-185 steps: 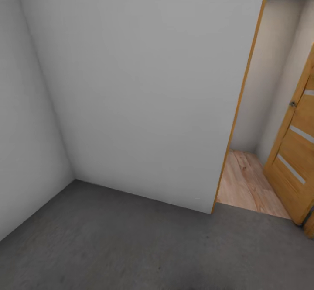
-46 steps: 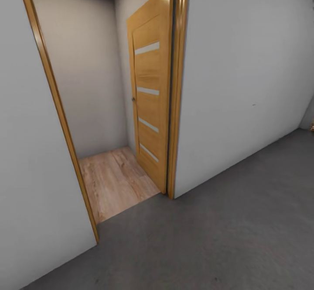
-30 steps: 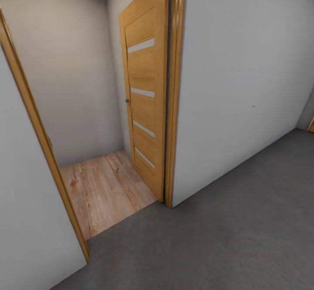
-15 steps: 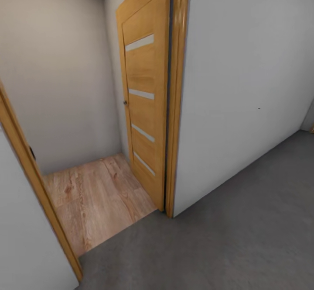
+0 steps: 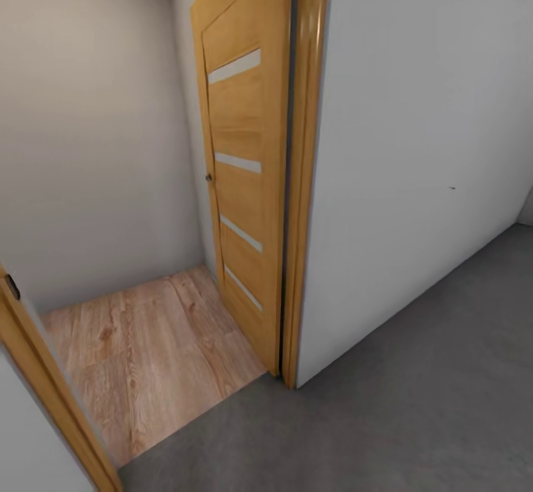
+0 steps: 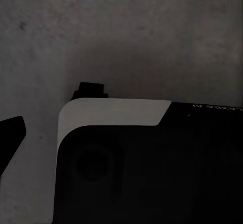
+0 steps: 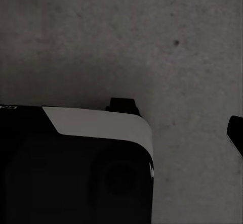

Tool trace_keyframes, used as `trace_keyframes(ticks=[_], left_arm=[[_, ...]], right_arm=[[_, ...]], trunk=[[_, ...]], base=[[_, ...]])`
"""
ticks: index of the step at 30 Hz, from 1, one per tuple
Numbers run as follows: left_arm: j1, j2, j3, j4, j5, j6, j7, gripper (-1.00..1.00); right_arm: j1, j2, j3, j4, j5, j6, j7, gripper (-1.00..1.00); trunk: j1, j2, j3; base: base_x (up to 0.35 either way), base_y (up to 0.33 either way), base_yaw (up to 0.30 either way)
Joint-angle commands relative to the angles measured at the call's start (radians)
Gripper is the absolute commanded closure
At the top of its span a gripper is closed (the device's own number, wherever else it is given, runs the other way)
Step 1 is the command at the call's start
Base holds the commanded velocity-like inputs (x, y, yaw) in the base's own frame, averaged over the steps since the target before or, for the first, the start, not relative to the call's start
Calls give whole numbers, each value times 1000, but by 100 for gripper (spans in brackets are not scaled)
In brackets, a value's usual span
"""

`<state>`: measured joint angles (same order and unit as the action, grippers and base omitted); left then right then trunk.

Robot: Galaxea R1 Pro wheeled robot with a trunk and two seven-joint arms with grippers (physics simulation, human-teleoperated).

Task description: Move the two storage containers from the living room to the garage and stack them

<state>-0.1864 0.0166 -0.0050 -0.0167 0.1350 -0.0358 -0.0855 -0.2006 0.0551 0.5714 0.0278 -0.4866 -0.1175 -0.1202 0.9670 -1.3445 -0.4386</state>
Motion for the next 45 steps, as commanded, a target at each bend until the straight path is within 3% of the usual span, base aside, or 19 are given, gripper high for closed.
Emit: trace_keyframes(ticks=[1, 45], left_arm=[[-1, 0, -1, 1, 10, -3, -5, -100], [-1, 2, -1, 1, 10, -4, -5, -100]], right_arm=[[-1, 1, 8, 3, -9, -5, -1, -100], [-1, 2, 8, 3, -9, -5, -1, -100]], trunk=[[1, 0, -1], [1, 0, -1]], base=[[319, 0, 0], [319, 0, 0]])
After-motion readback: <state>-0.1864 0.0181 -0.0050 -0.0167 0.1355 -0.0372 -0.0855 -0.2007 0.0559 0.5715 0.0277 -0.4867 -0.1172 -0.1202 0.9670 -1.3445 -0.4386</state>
